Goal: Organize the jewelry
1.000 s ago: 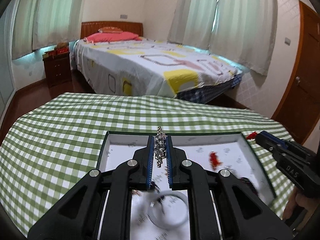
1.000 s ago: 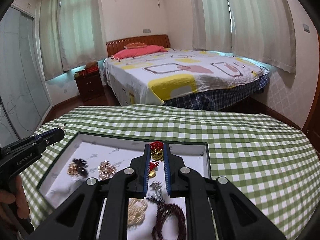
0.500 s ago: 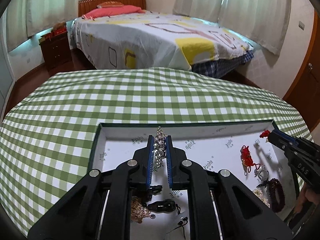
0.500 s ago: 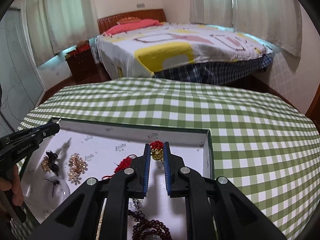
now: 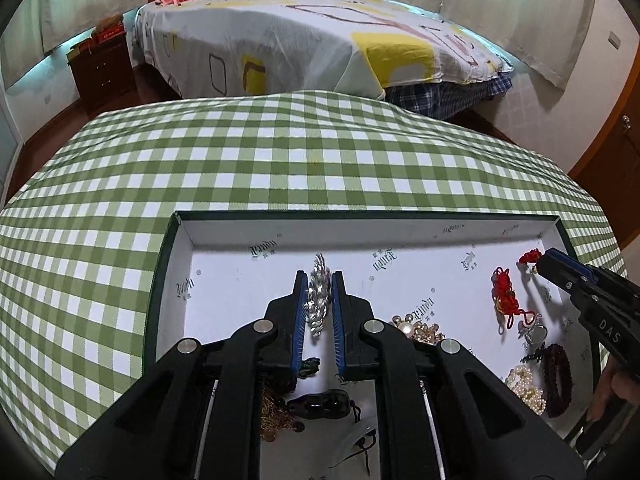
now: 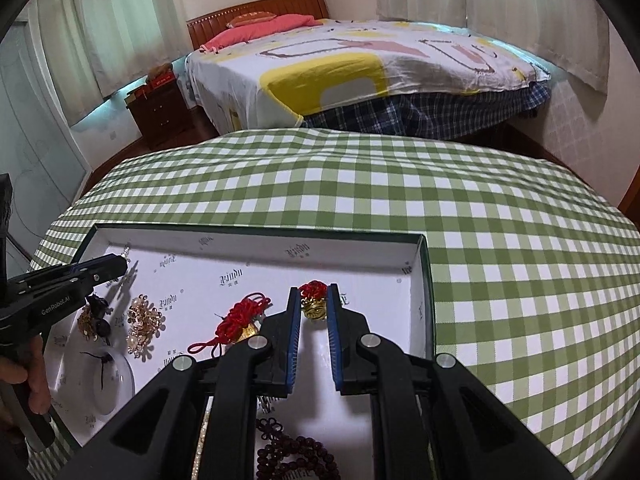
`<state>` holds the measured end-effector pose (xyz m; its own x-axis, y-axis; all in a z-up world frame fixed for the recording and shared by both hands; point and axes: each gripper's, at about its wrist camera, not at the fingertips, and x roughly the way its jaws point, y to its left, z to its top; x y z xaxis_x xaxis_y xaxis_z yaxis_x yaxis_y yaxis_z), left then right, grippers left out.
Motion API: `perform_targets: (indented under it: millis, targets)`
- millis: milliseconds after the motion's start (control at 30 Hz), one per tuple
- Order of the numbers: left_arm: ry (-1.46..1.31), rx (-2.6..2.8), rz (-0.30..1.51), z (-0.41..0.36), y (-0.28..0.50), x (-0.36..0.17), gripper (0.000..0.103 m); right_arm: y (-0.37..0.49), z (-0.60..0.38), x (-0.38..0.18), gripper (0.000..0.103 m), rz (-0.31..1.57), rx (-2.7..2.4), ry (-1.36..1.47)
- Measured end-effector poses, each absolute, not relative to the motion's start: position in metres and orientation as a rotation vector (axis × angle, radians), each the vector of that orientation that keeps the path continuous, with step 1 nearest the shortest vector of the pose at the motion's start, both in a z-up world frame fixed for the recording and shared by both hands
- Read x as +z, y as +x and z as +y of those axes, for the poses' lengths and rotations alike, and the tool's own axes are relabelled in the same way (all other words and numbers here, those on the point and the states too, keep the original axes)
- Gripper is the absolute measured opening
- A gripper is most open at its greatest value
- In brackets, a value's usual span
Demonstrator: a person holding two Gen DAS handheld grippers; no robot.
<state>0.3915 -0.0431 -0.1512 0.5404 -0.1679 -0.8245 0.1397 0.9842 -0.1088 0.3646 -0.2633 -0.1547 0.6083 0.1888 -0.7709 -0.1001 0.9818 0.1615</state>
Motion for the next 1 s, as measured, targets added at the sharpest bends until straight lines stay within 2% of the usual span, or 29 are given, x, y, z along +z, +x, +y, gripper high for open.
perform_targets:
  millis: [33,67,100,200,367,500,633,700,1000]
  targets:
    - [-0.033,-0.181,0.985,-0.043,0.392,-0.151,0.023,0.365,-0.264,-0.155,0.029,0.904,0.168,0.108]
    - [-0.036,-0.176,0.982,-0.043,0.392,-0.151,0.035,0.364,-0.265,-0.155,0.040,0.903,0.165,0.112]
    - [-0.039,-0.170,0.977,-0.042,0.391,-0.150,0.045,0.364,-0.266,-0.154,0.044,0.899,0.162,0.113]
    - [-0.044,-0.166,0.962,-0.041,0.389,-0.147,0.050,0.362,-0.266,-0.151,0.051,0.882,0.156,0.109]
    - [-0.030,-0.152,0.890,-0.038,0.375,-0.139,0.068,0.350,-0.265,-0.142,0.076,0.800,0.137,0.093]
    - [-0.035,-0.128,0.833,-0.033,0.358,-0.127,0.080,0.336,-0.266,-0.130,0.080,0.739,0.115,0.102]
    - [-0.043,-0.105,0.763,-0.026,0.327,-0.108,0.083,0.313,-0.264,-0.119,0.082,0.700,0.108,0.103]
    - [-0.033,-0.098,0.739,-0.027,0.311,-0.102,0.088,0.296,-0.260,-0.116,0.083,0.690,0.110,0.093]
    - [0.079,-0.046,0.660,-0.034,0.214,-0.081,0.093,0.227,-0.246,-0.116,0.084,0.702,0.118,0.070]
